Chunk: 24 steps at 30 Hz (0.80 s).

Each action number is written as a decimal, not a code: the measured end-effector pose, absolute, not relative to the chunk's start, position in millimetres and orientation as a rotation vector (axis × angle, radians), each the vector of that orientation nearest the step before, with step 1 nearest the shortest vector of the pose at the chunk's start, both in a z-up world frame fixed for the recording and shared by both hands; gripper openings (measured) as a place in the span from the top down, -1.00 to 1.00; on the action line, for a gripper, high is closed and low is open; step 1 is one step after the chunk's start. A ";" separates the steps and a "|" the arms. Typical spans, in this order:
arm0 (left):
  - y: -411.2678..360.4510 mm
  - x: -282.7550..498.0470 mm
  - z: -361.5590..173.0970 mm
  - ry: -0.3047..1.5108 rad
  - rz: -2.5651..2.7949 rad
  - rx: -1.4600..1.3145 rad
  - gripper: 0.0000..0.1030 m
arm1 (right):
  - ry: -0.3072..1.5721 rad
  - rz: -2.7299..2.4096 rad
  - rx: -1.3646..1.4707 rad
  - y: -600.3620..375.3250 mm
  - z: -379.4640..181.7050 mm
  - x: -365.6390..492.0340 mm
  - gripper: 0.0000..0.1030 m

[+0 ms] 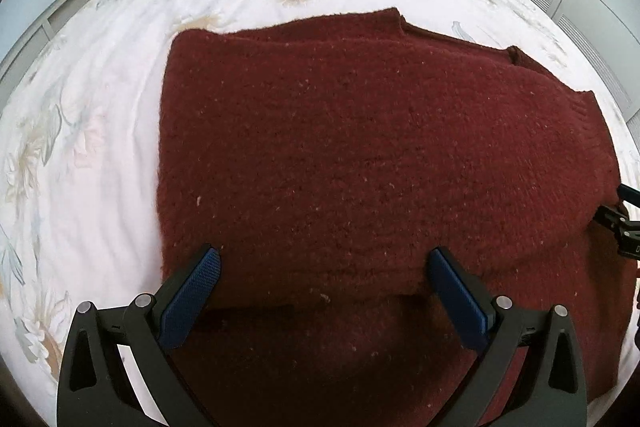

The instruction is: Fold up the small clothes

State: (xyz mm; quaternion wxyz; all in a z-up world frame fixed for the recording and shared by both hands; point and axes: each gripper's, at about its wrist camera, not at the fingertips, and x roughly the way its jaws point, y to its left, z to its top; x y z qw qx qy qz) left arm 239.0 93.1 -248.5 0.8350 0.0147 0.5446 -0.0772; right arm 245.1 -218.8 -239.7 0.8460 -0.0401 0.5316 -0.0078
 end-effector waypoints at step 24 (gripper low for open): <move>138.6 118.1 -198.0 1.194 -0.117 -0.063 -0.98 | 1.051 -0.034 0.020 -264.3 -189.7 126.0 -0.99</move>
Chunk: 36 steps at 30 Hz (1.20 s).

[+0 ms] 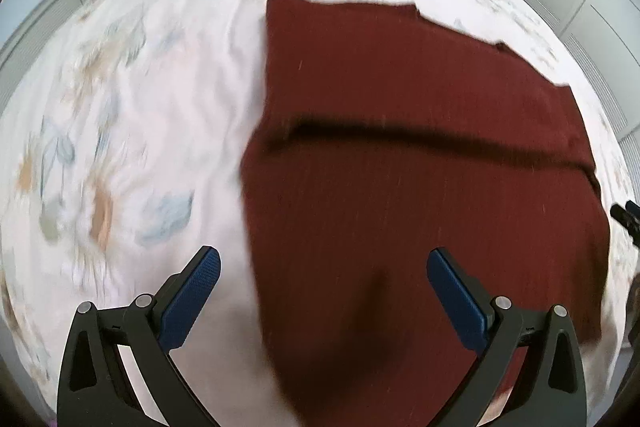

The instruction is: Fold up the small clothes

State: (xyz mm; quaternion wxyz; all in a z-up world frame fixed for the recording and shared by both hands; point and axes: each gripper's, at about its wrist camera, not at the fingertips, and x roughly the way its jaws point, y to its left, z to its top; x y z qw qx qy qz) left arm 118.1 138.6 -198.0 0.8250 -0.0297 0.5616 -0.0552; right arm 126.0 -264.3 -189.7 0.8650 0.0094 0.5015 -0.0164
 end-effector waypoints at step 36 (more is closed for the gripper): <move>78.6 44.0 -198.8 1.336 -0.338 0.050 0.81 | 1.291 0.075 0.215 -275.4 -220.1 36.2 0.77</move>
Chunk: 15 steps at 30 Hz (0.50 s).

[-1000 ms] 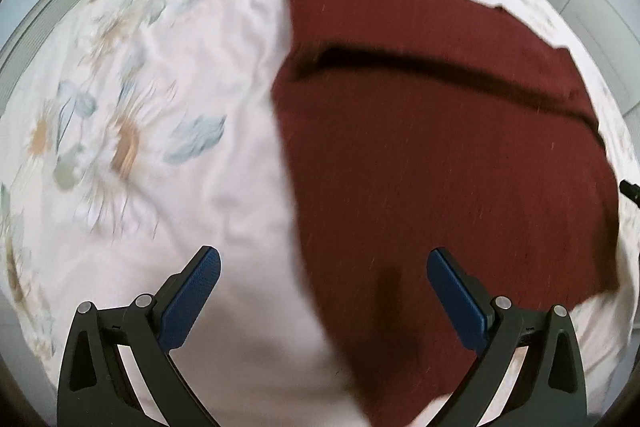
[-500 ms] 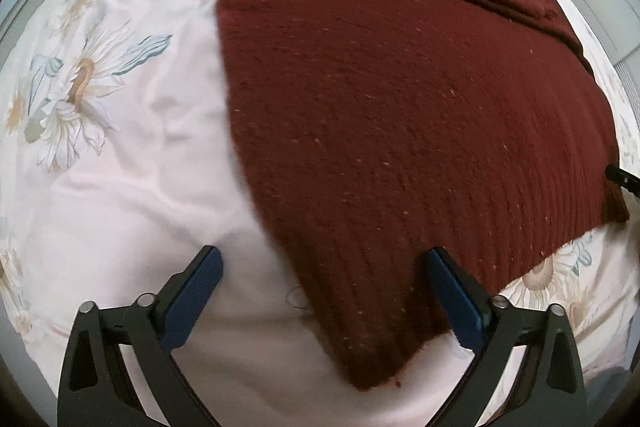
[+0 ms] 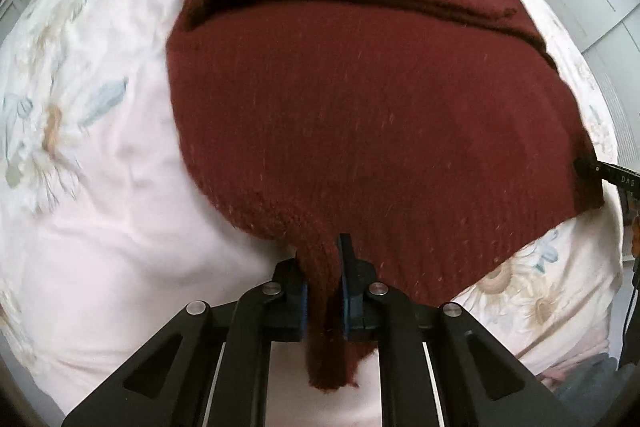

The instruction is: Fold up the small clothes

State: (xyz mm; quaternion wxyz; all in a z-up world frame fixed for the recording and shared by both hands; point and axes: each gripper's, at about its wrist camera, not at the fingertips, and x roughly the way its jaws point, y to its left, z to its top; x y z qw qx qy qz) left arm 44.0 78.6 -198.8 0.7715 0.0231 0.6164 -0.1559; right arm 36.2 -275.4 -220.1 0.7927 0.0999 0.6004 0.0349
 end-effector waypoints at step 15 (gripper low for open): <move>96.6 129.4 -113.7 1.148 -0.317 -0.040 0.81 | 1.043 0.128 0.300 -288.5 -130.9 95.9 0.78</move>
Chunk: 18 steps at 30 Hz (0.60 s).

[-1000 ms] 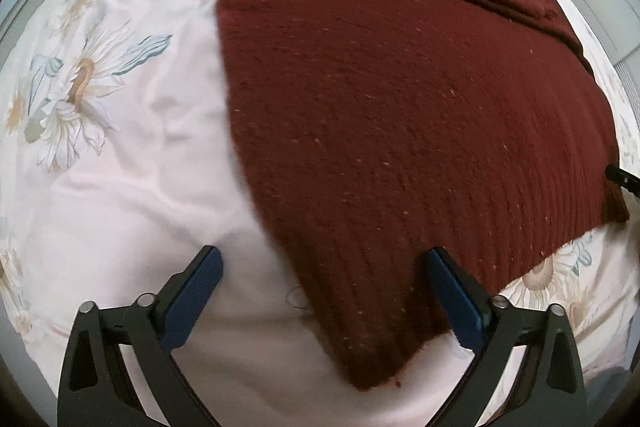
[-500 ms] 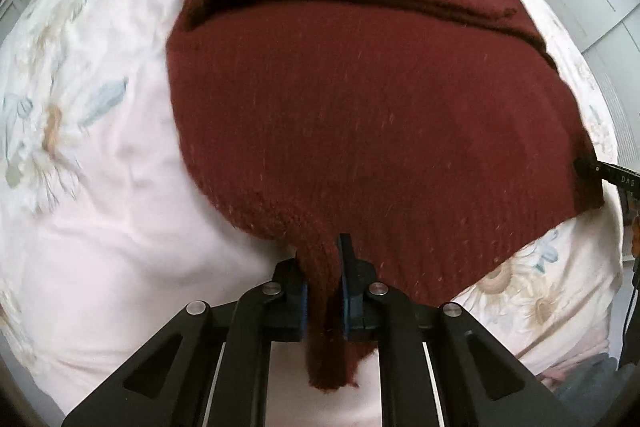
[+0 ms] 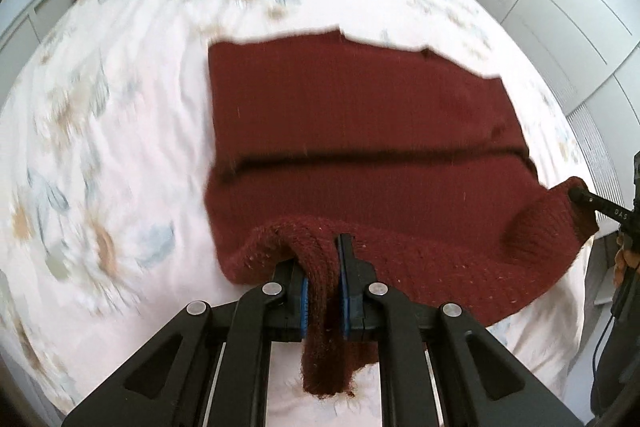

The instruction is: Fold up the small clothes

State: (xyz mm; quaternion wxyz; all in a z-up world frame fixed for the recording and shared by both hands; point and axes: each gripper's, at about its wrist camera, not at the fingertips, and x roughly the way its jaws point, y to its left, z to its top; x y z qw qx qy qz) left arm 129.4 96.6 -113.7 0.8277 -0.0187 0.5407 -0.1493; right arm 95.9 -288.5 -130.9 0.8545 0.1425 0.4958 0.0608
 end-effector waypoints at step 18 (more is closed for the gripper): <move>114.9 297.4 -100.6 1.116 -0.170 -0.041 0.81 | 1.058 0.025 0.219 -275.1 -120.4 277.6 0.79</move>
